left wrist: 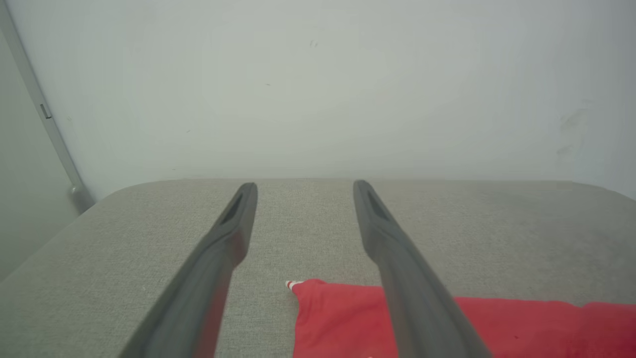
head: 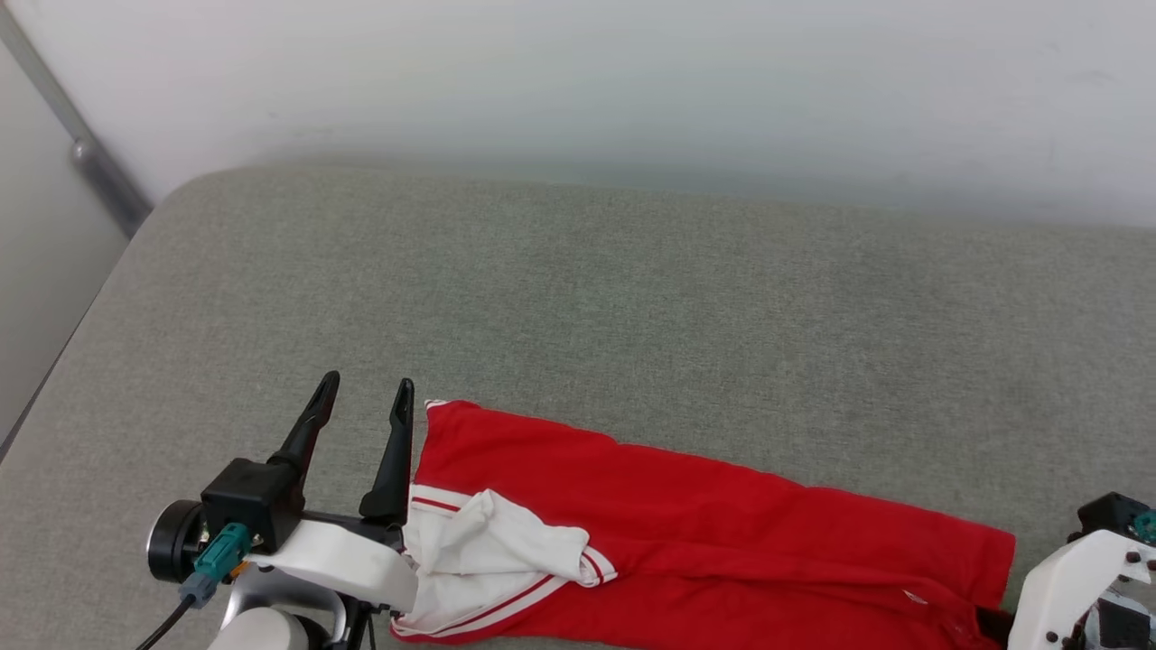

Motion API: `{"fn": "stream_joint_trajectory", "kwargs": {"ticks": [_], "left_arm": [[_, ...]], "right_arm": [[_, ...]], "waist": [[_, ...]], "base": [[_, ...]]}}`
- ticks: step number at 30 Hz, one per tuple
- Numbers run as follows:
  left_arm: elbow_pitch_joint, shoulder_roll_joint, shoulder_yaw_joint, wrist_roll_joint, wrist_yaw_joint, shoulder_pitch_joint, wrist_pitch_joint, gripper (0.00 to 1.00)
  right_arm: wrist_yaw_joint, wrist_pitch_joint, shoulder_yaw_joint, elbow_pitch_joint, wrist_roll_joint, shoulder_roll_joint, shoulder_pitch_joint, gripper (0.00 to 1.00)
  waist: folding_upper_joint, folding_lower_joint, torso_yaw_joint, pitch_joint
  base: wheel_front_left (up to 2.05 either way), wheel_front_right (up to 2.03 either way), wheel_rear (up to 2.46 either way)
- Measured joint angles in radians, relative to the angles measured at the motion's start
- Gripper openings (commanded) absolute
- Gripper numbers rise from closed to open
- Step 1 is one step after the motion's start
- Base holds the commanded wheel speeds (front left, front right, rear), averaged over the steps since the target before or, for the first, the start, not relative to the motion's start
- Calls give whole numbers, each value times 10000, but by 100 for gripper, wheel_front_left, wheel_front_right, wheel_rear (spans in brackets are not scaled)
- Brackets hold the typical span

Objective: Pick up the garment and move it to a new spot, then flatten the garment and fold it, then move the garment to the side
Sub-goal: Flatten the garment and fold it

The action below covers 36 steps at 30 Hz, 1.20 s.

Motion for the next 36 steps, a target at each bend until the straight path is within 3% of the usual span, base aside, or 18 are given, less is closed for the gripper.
{"fn": "stream_joint_trajectory", "kwargs": {"ticks": [9, 17, 20, 23, 28, 32, 36], "left_arm": [[-105, 146, 25, 105, 303, 260, 29, 100], [-188, 159, 15, 146, 439, 358, 12, 100], [-209, 155, 25, 144, 449, 399, -4, 100], [-199, 144, 19, 123, 453, 409, -21, 100], [-169, 138, -2, 100, 474, 409, -23, 100], [-167, 140, -84, 88, 456, 401, 19, 100], [-150, 155, -174, 88, 422, 337, 107, 100]], "right_arm": [[4, -314, 368, -54, -123, -736, -774, 0], [2, -382, -1593, -42, -522, -1254, -981, 0], [2, -132, -2307, -255, -834, -1172, -1034, 0], [2, 384, -2867, -510, -706, -619, -1202, 0], [2, 2128, -3331, -828, 1007, 694, -1675, 0], [2, 3149, -3221, -767, 2761, 761, -1785, 0], [2, 2982, -2125, 23, 4748, 798, -1764, 0]], "waist": [[0, 0, -699, -296], [0, -1, -1181, -311], [0, -1, -1342, -273], [0, 0, -1484, -237], [0, 0, -1633, -264], [0, -1, -1624, -316], [0, -1, -1452, -378]], "base": [[0, 0, 0], [0, 0, 0], [0, 0, 0], [0, 0, 0], [0, 0, 0], [0, 0, 0], [0, 0, 0]]}}
